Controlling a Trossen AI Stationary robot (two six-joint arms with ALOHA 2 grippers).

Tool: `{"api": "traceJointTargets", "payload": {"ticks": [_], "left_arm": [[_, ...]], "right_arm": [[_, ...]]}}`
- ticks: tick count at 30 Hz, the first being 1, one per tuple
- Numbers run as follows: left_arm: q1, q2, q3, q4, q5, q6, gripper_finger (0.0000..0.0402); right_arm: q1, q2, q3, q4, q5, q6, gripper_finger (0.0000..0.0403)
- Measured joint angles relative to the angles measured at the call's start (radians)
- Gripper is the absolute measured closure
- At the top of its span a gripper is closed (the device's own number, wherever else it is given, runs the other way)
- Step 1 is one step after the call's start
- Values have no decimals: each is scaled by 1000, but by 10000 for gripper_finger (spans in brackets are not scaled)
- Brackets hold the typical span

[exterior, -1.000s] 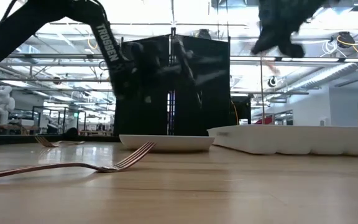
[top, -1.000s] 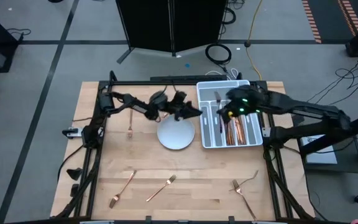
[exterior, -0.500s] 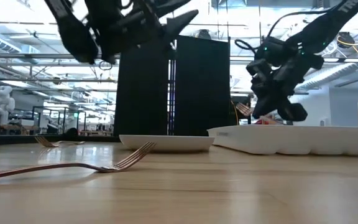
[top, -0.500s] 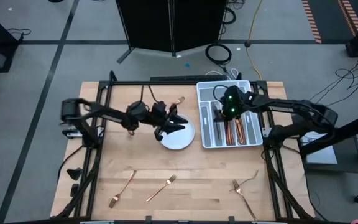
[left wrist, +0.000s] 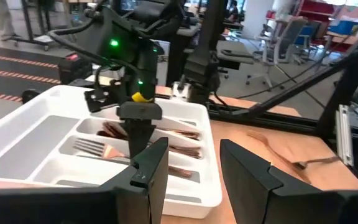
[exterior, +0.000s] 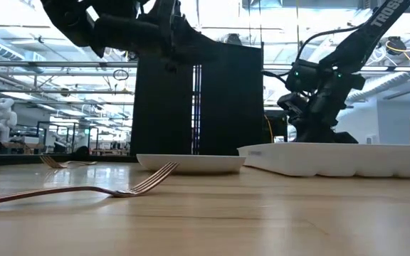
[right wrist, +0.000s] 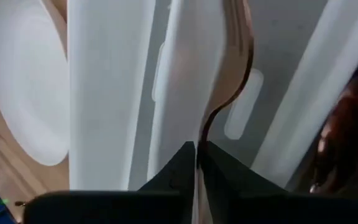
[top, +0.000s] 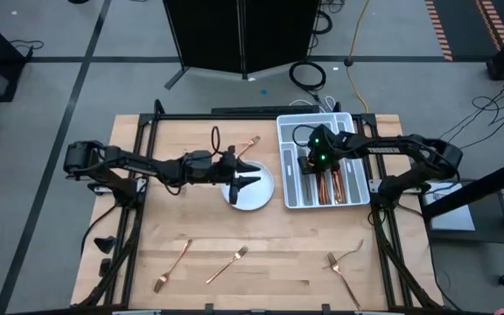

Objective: Sort silverware
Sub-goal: Put the fork in the silverware tray

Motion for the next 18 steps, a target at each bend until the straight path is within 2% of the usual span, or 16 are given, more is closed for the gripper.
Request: {"api": "traceJointTargets", "payload": {"ticks": [13,16,18], "left_arm": [[0,-3,0,-15,11,18,262],[1,-25,0,-131,11,17,262],[6,-65,15,-287,-62,12,262]], "right_arm": [[-14,-68,0,-29,19,20,311],[-18,-122,1,-54,21,-3,308],[-16,-173,7,-67,20,-41,308]]}}
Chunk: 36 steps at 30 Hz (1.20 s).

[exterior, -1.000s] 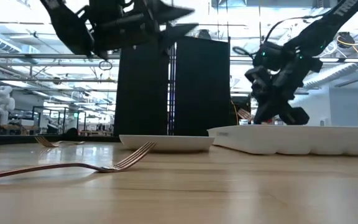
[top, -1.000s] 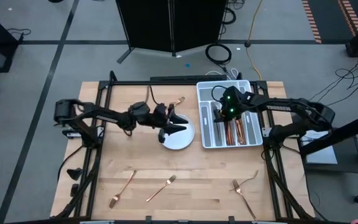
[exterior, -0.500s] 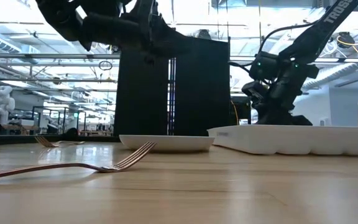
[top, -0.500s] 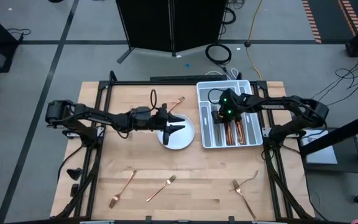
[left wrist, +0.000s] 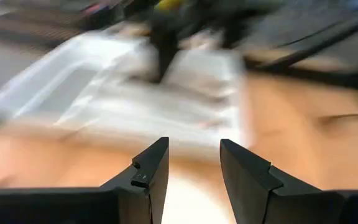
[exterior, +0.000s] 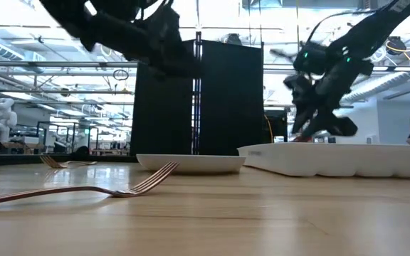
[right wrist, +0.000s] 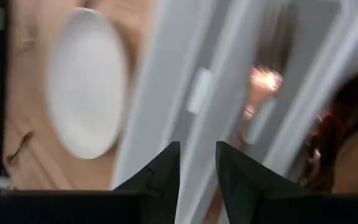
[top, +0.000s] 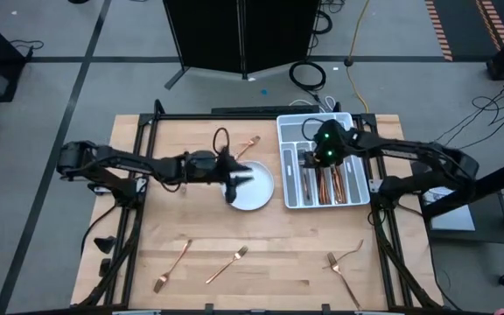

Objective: Sort silverware
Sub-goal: Put the fork in the silverware tray

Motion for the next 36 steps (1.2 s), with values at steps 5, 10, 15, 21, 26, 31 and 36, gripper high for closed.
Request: {"api": "traceJointTargets", "payload": {"ticks": [5,10,15,21,26,31,36], "left_arm": [[108,-7,155,-454,-206,14,262],[309,181,343,-613,-86,59,262],[467,404,498,-773,100,85,262],[493,538,589,-800,279,84,262],[456,548,612,-797,197,87,262],[440,549,611,-799,116,111,262],[433,557,611,-814,79,111,262]], "right_arm": [[46,-139,1,1,34,-100,309],[120,-232,1,2,82,-173,309],[210,-283,2,-3,115,-203,309],[276,-297,1,-18,130,-210,309],[288,-295,1,-64,128,-227,309],[288,-295,1,-87,128,-238,309],[288,-295,1,-91,127,-252,309]]}}
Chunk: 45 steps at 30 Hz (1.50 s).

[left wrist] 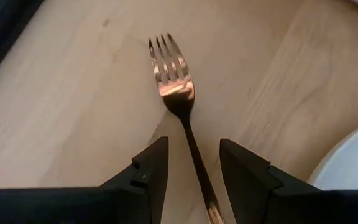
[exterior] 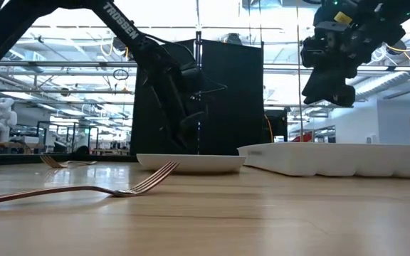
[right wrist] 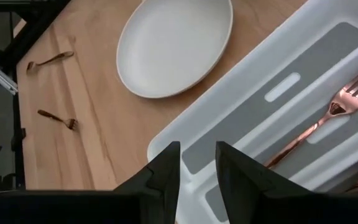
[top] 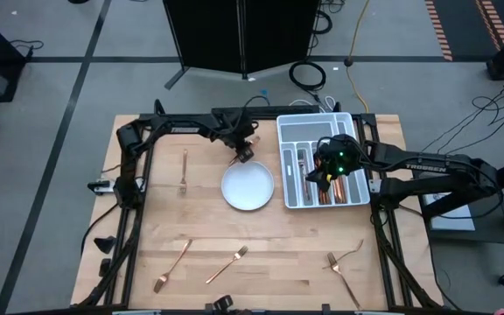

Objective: Sort silverware
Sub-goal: Put the fork in the silverware tray

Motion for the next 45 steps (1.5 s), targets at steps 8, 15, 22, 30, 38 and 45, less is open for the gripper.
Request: {"api": "traceJointTargets", "payload": {"ticks": [8,15,22,30,38,45], "left_arm": [[-26,77,25,-91,-73,4,263],[-66,88,57,-149,-172,17,329],[-71,90,102,-219,-161,27,397],[-65,31,217,-360,-174,43,400],[-38,-76,187,-131,278,-263,401],[-179,-63,53,292,237,-711,401]], "right_arm": [[1,0,0,-7,0,-2,309],[1,0,0,-2,3,24,309],[15,0,0,-1,1,53,309],[81,-17,0,-2,15,78,309],[106,-166,-1,-35,157,82,309],[106,-329,-1,-38,202,46,309]]}}
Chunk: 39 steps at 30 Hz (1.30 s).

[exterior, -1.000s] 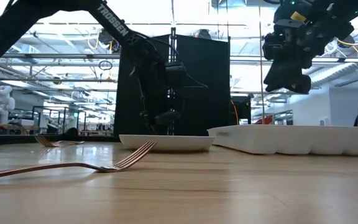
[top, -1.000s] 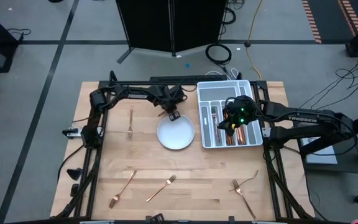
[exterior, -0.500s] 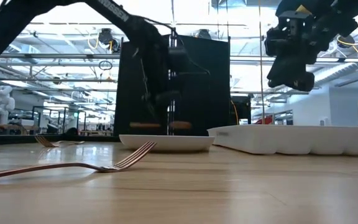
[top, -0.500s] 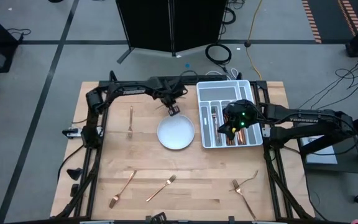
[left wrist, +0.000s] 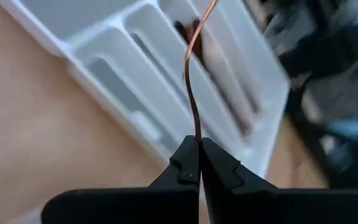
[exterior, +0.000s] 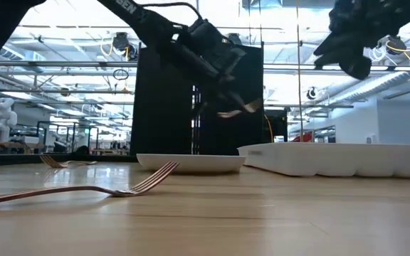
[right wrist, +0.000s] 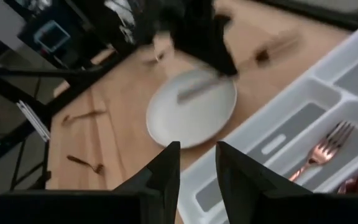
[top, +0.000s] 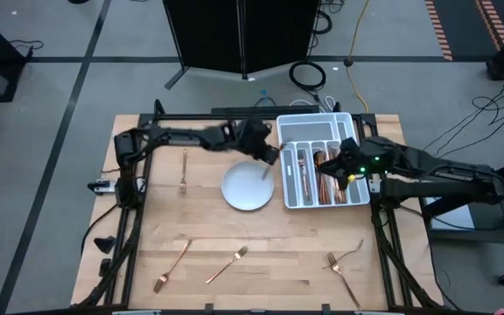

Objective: Sort silverware
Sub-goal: Put the fork in the silverware tray

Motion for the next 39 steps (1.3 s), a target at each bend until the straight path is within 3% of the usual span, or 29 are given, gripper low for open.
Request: {"api": "traceJointTargets", "payload": {"ticks": [7,11,14,18,23,39], "left_arm": [[-146,112,-56,510,-213,-398,401],[-178,250,16,586,-296,-524,402],[-193,324,96,599,-336,-614,402],[-205,404,188,584,-378,-623,402],[-206,433,263,470,-438,-647,402],[-206,432,268,438,-455,-652,336]], "right_arm": [[-1,-63,0,-19,9,-23,309],[-1,-67,0,-43,9,-30,309],[-1,-67,0,-54,7,-30,309],[-1,-67,0,-81,2,-30,309],[-1,-67,0,-104,-39,-30,310],[-1,-67,0,-117,-98,-75,310]]}}
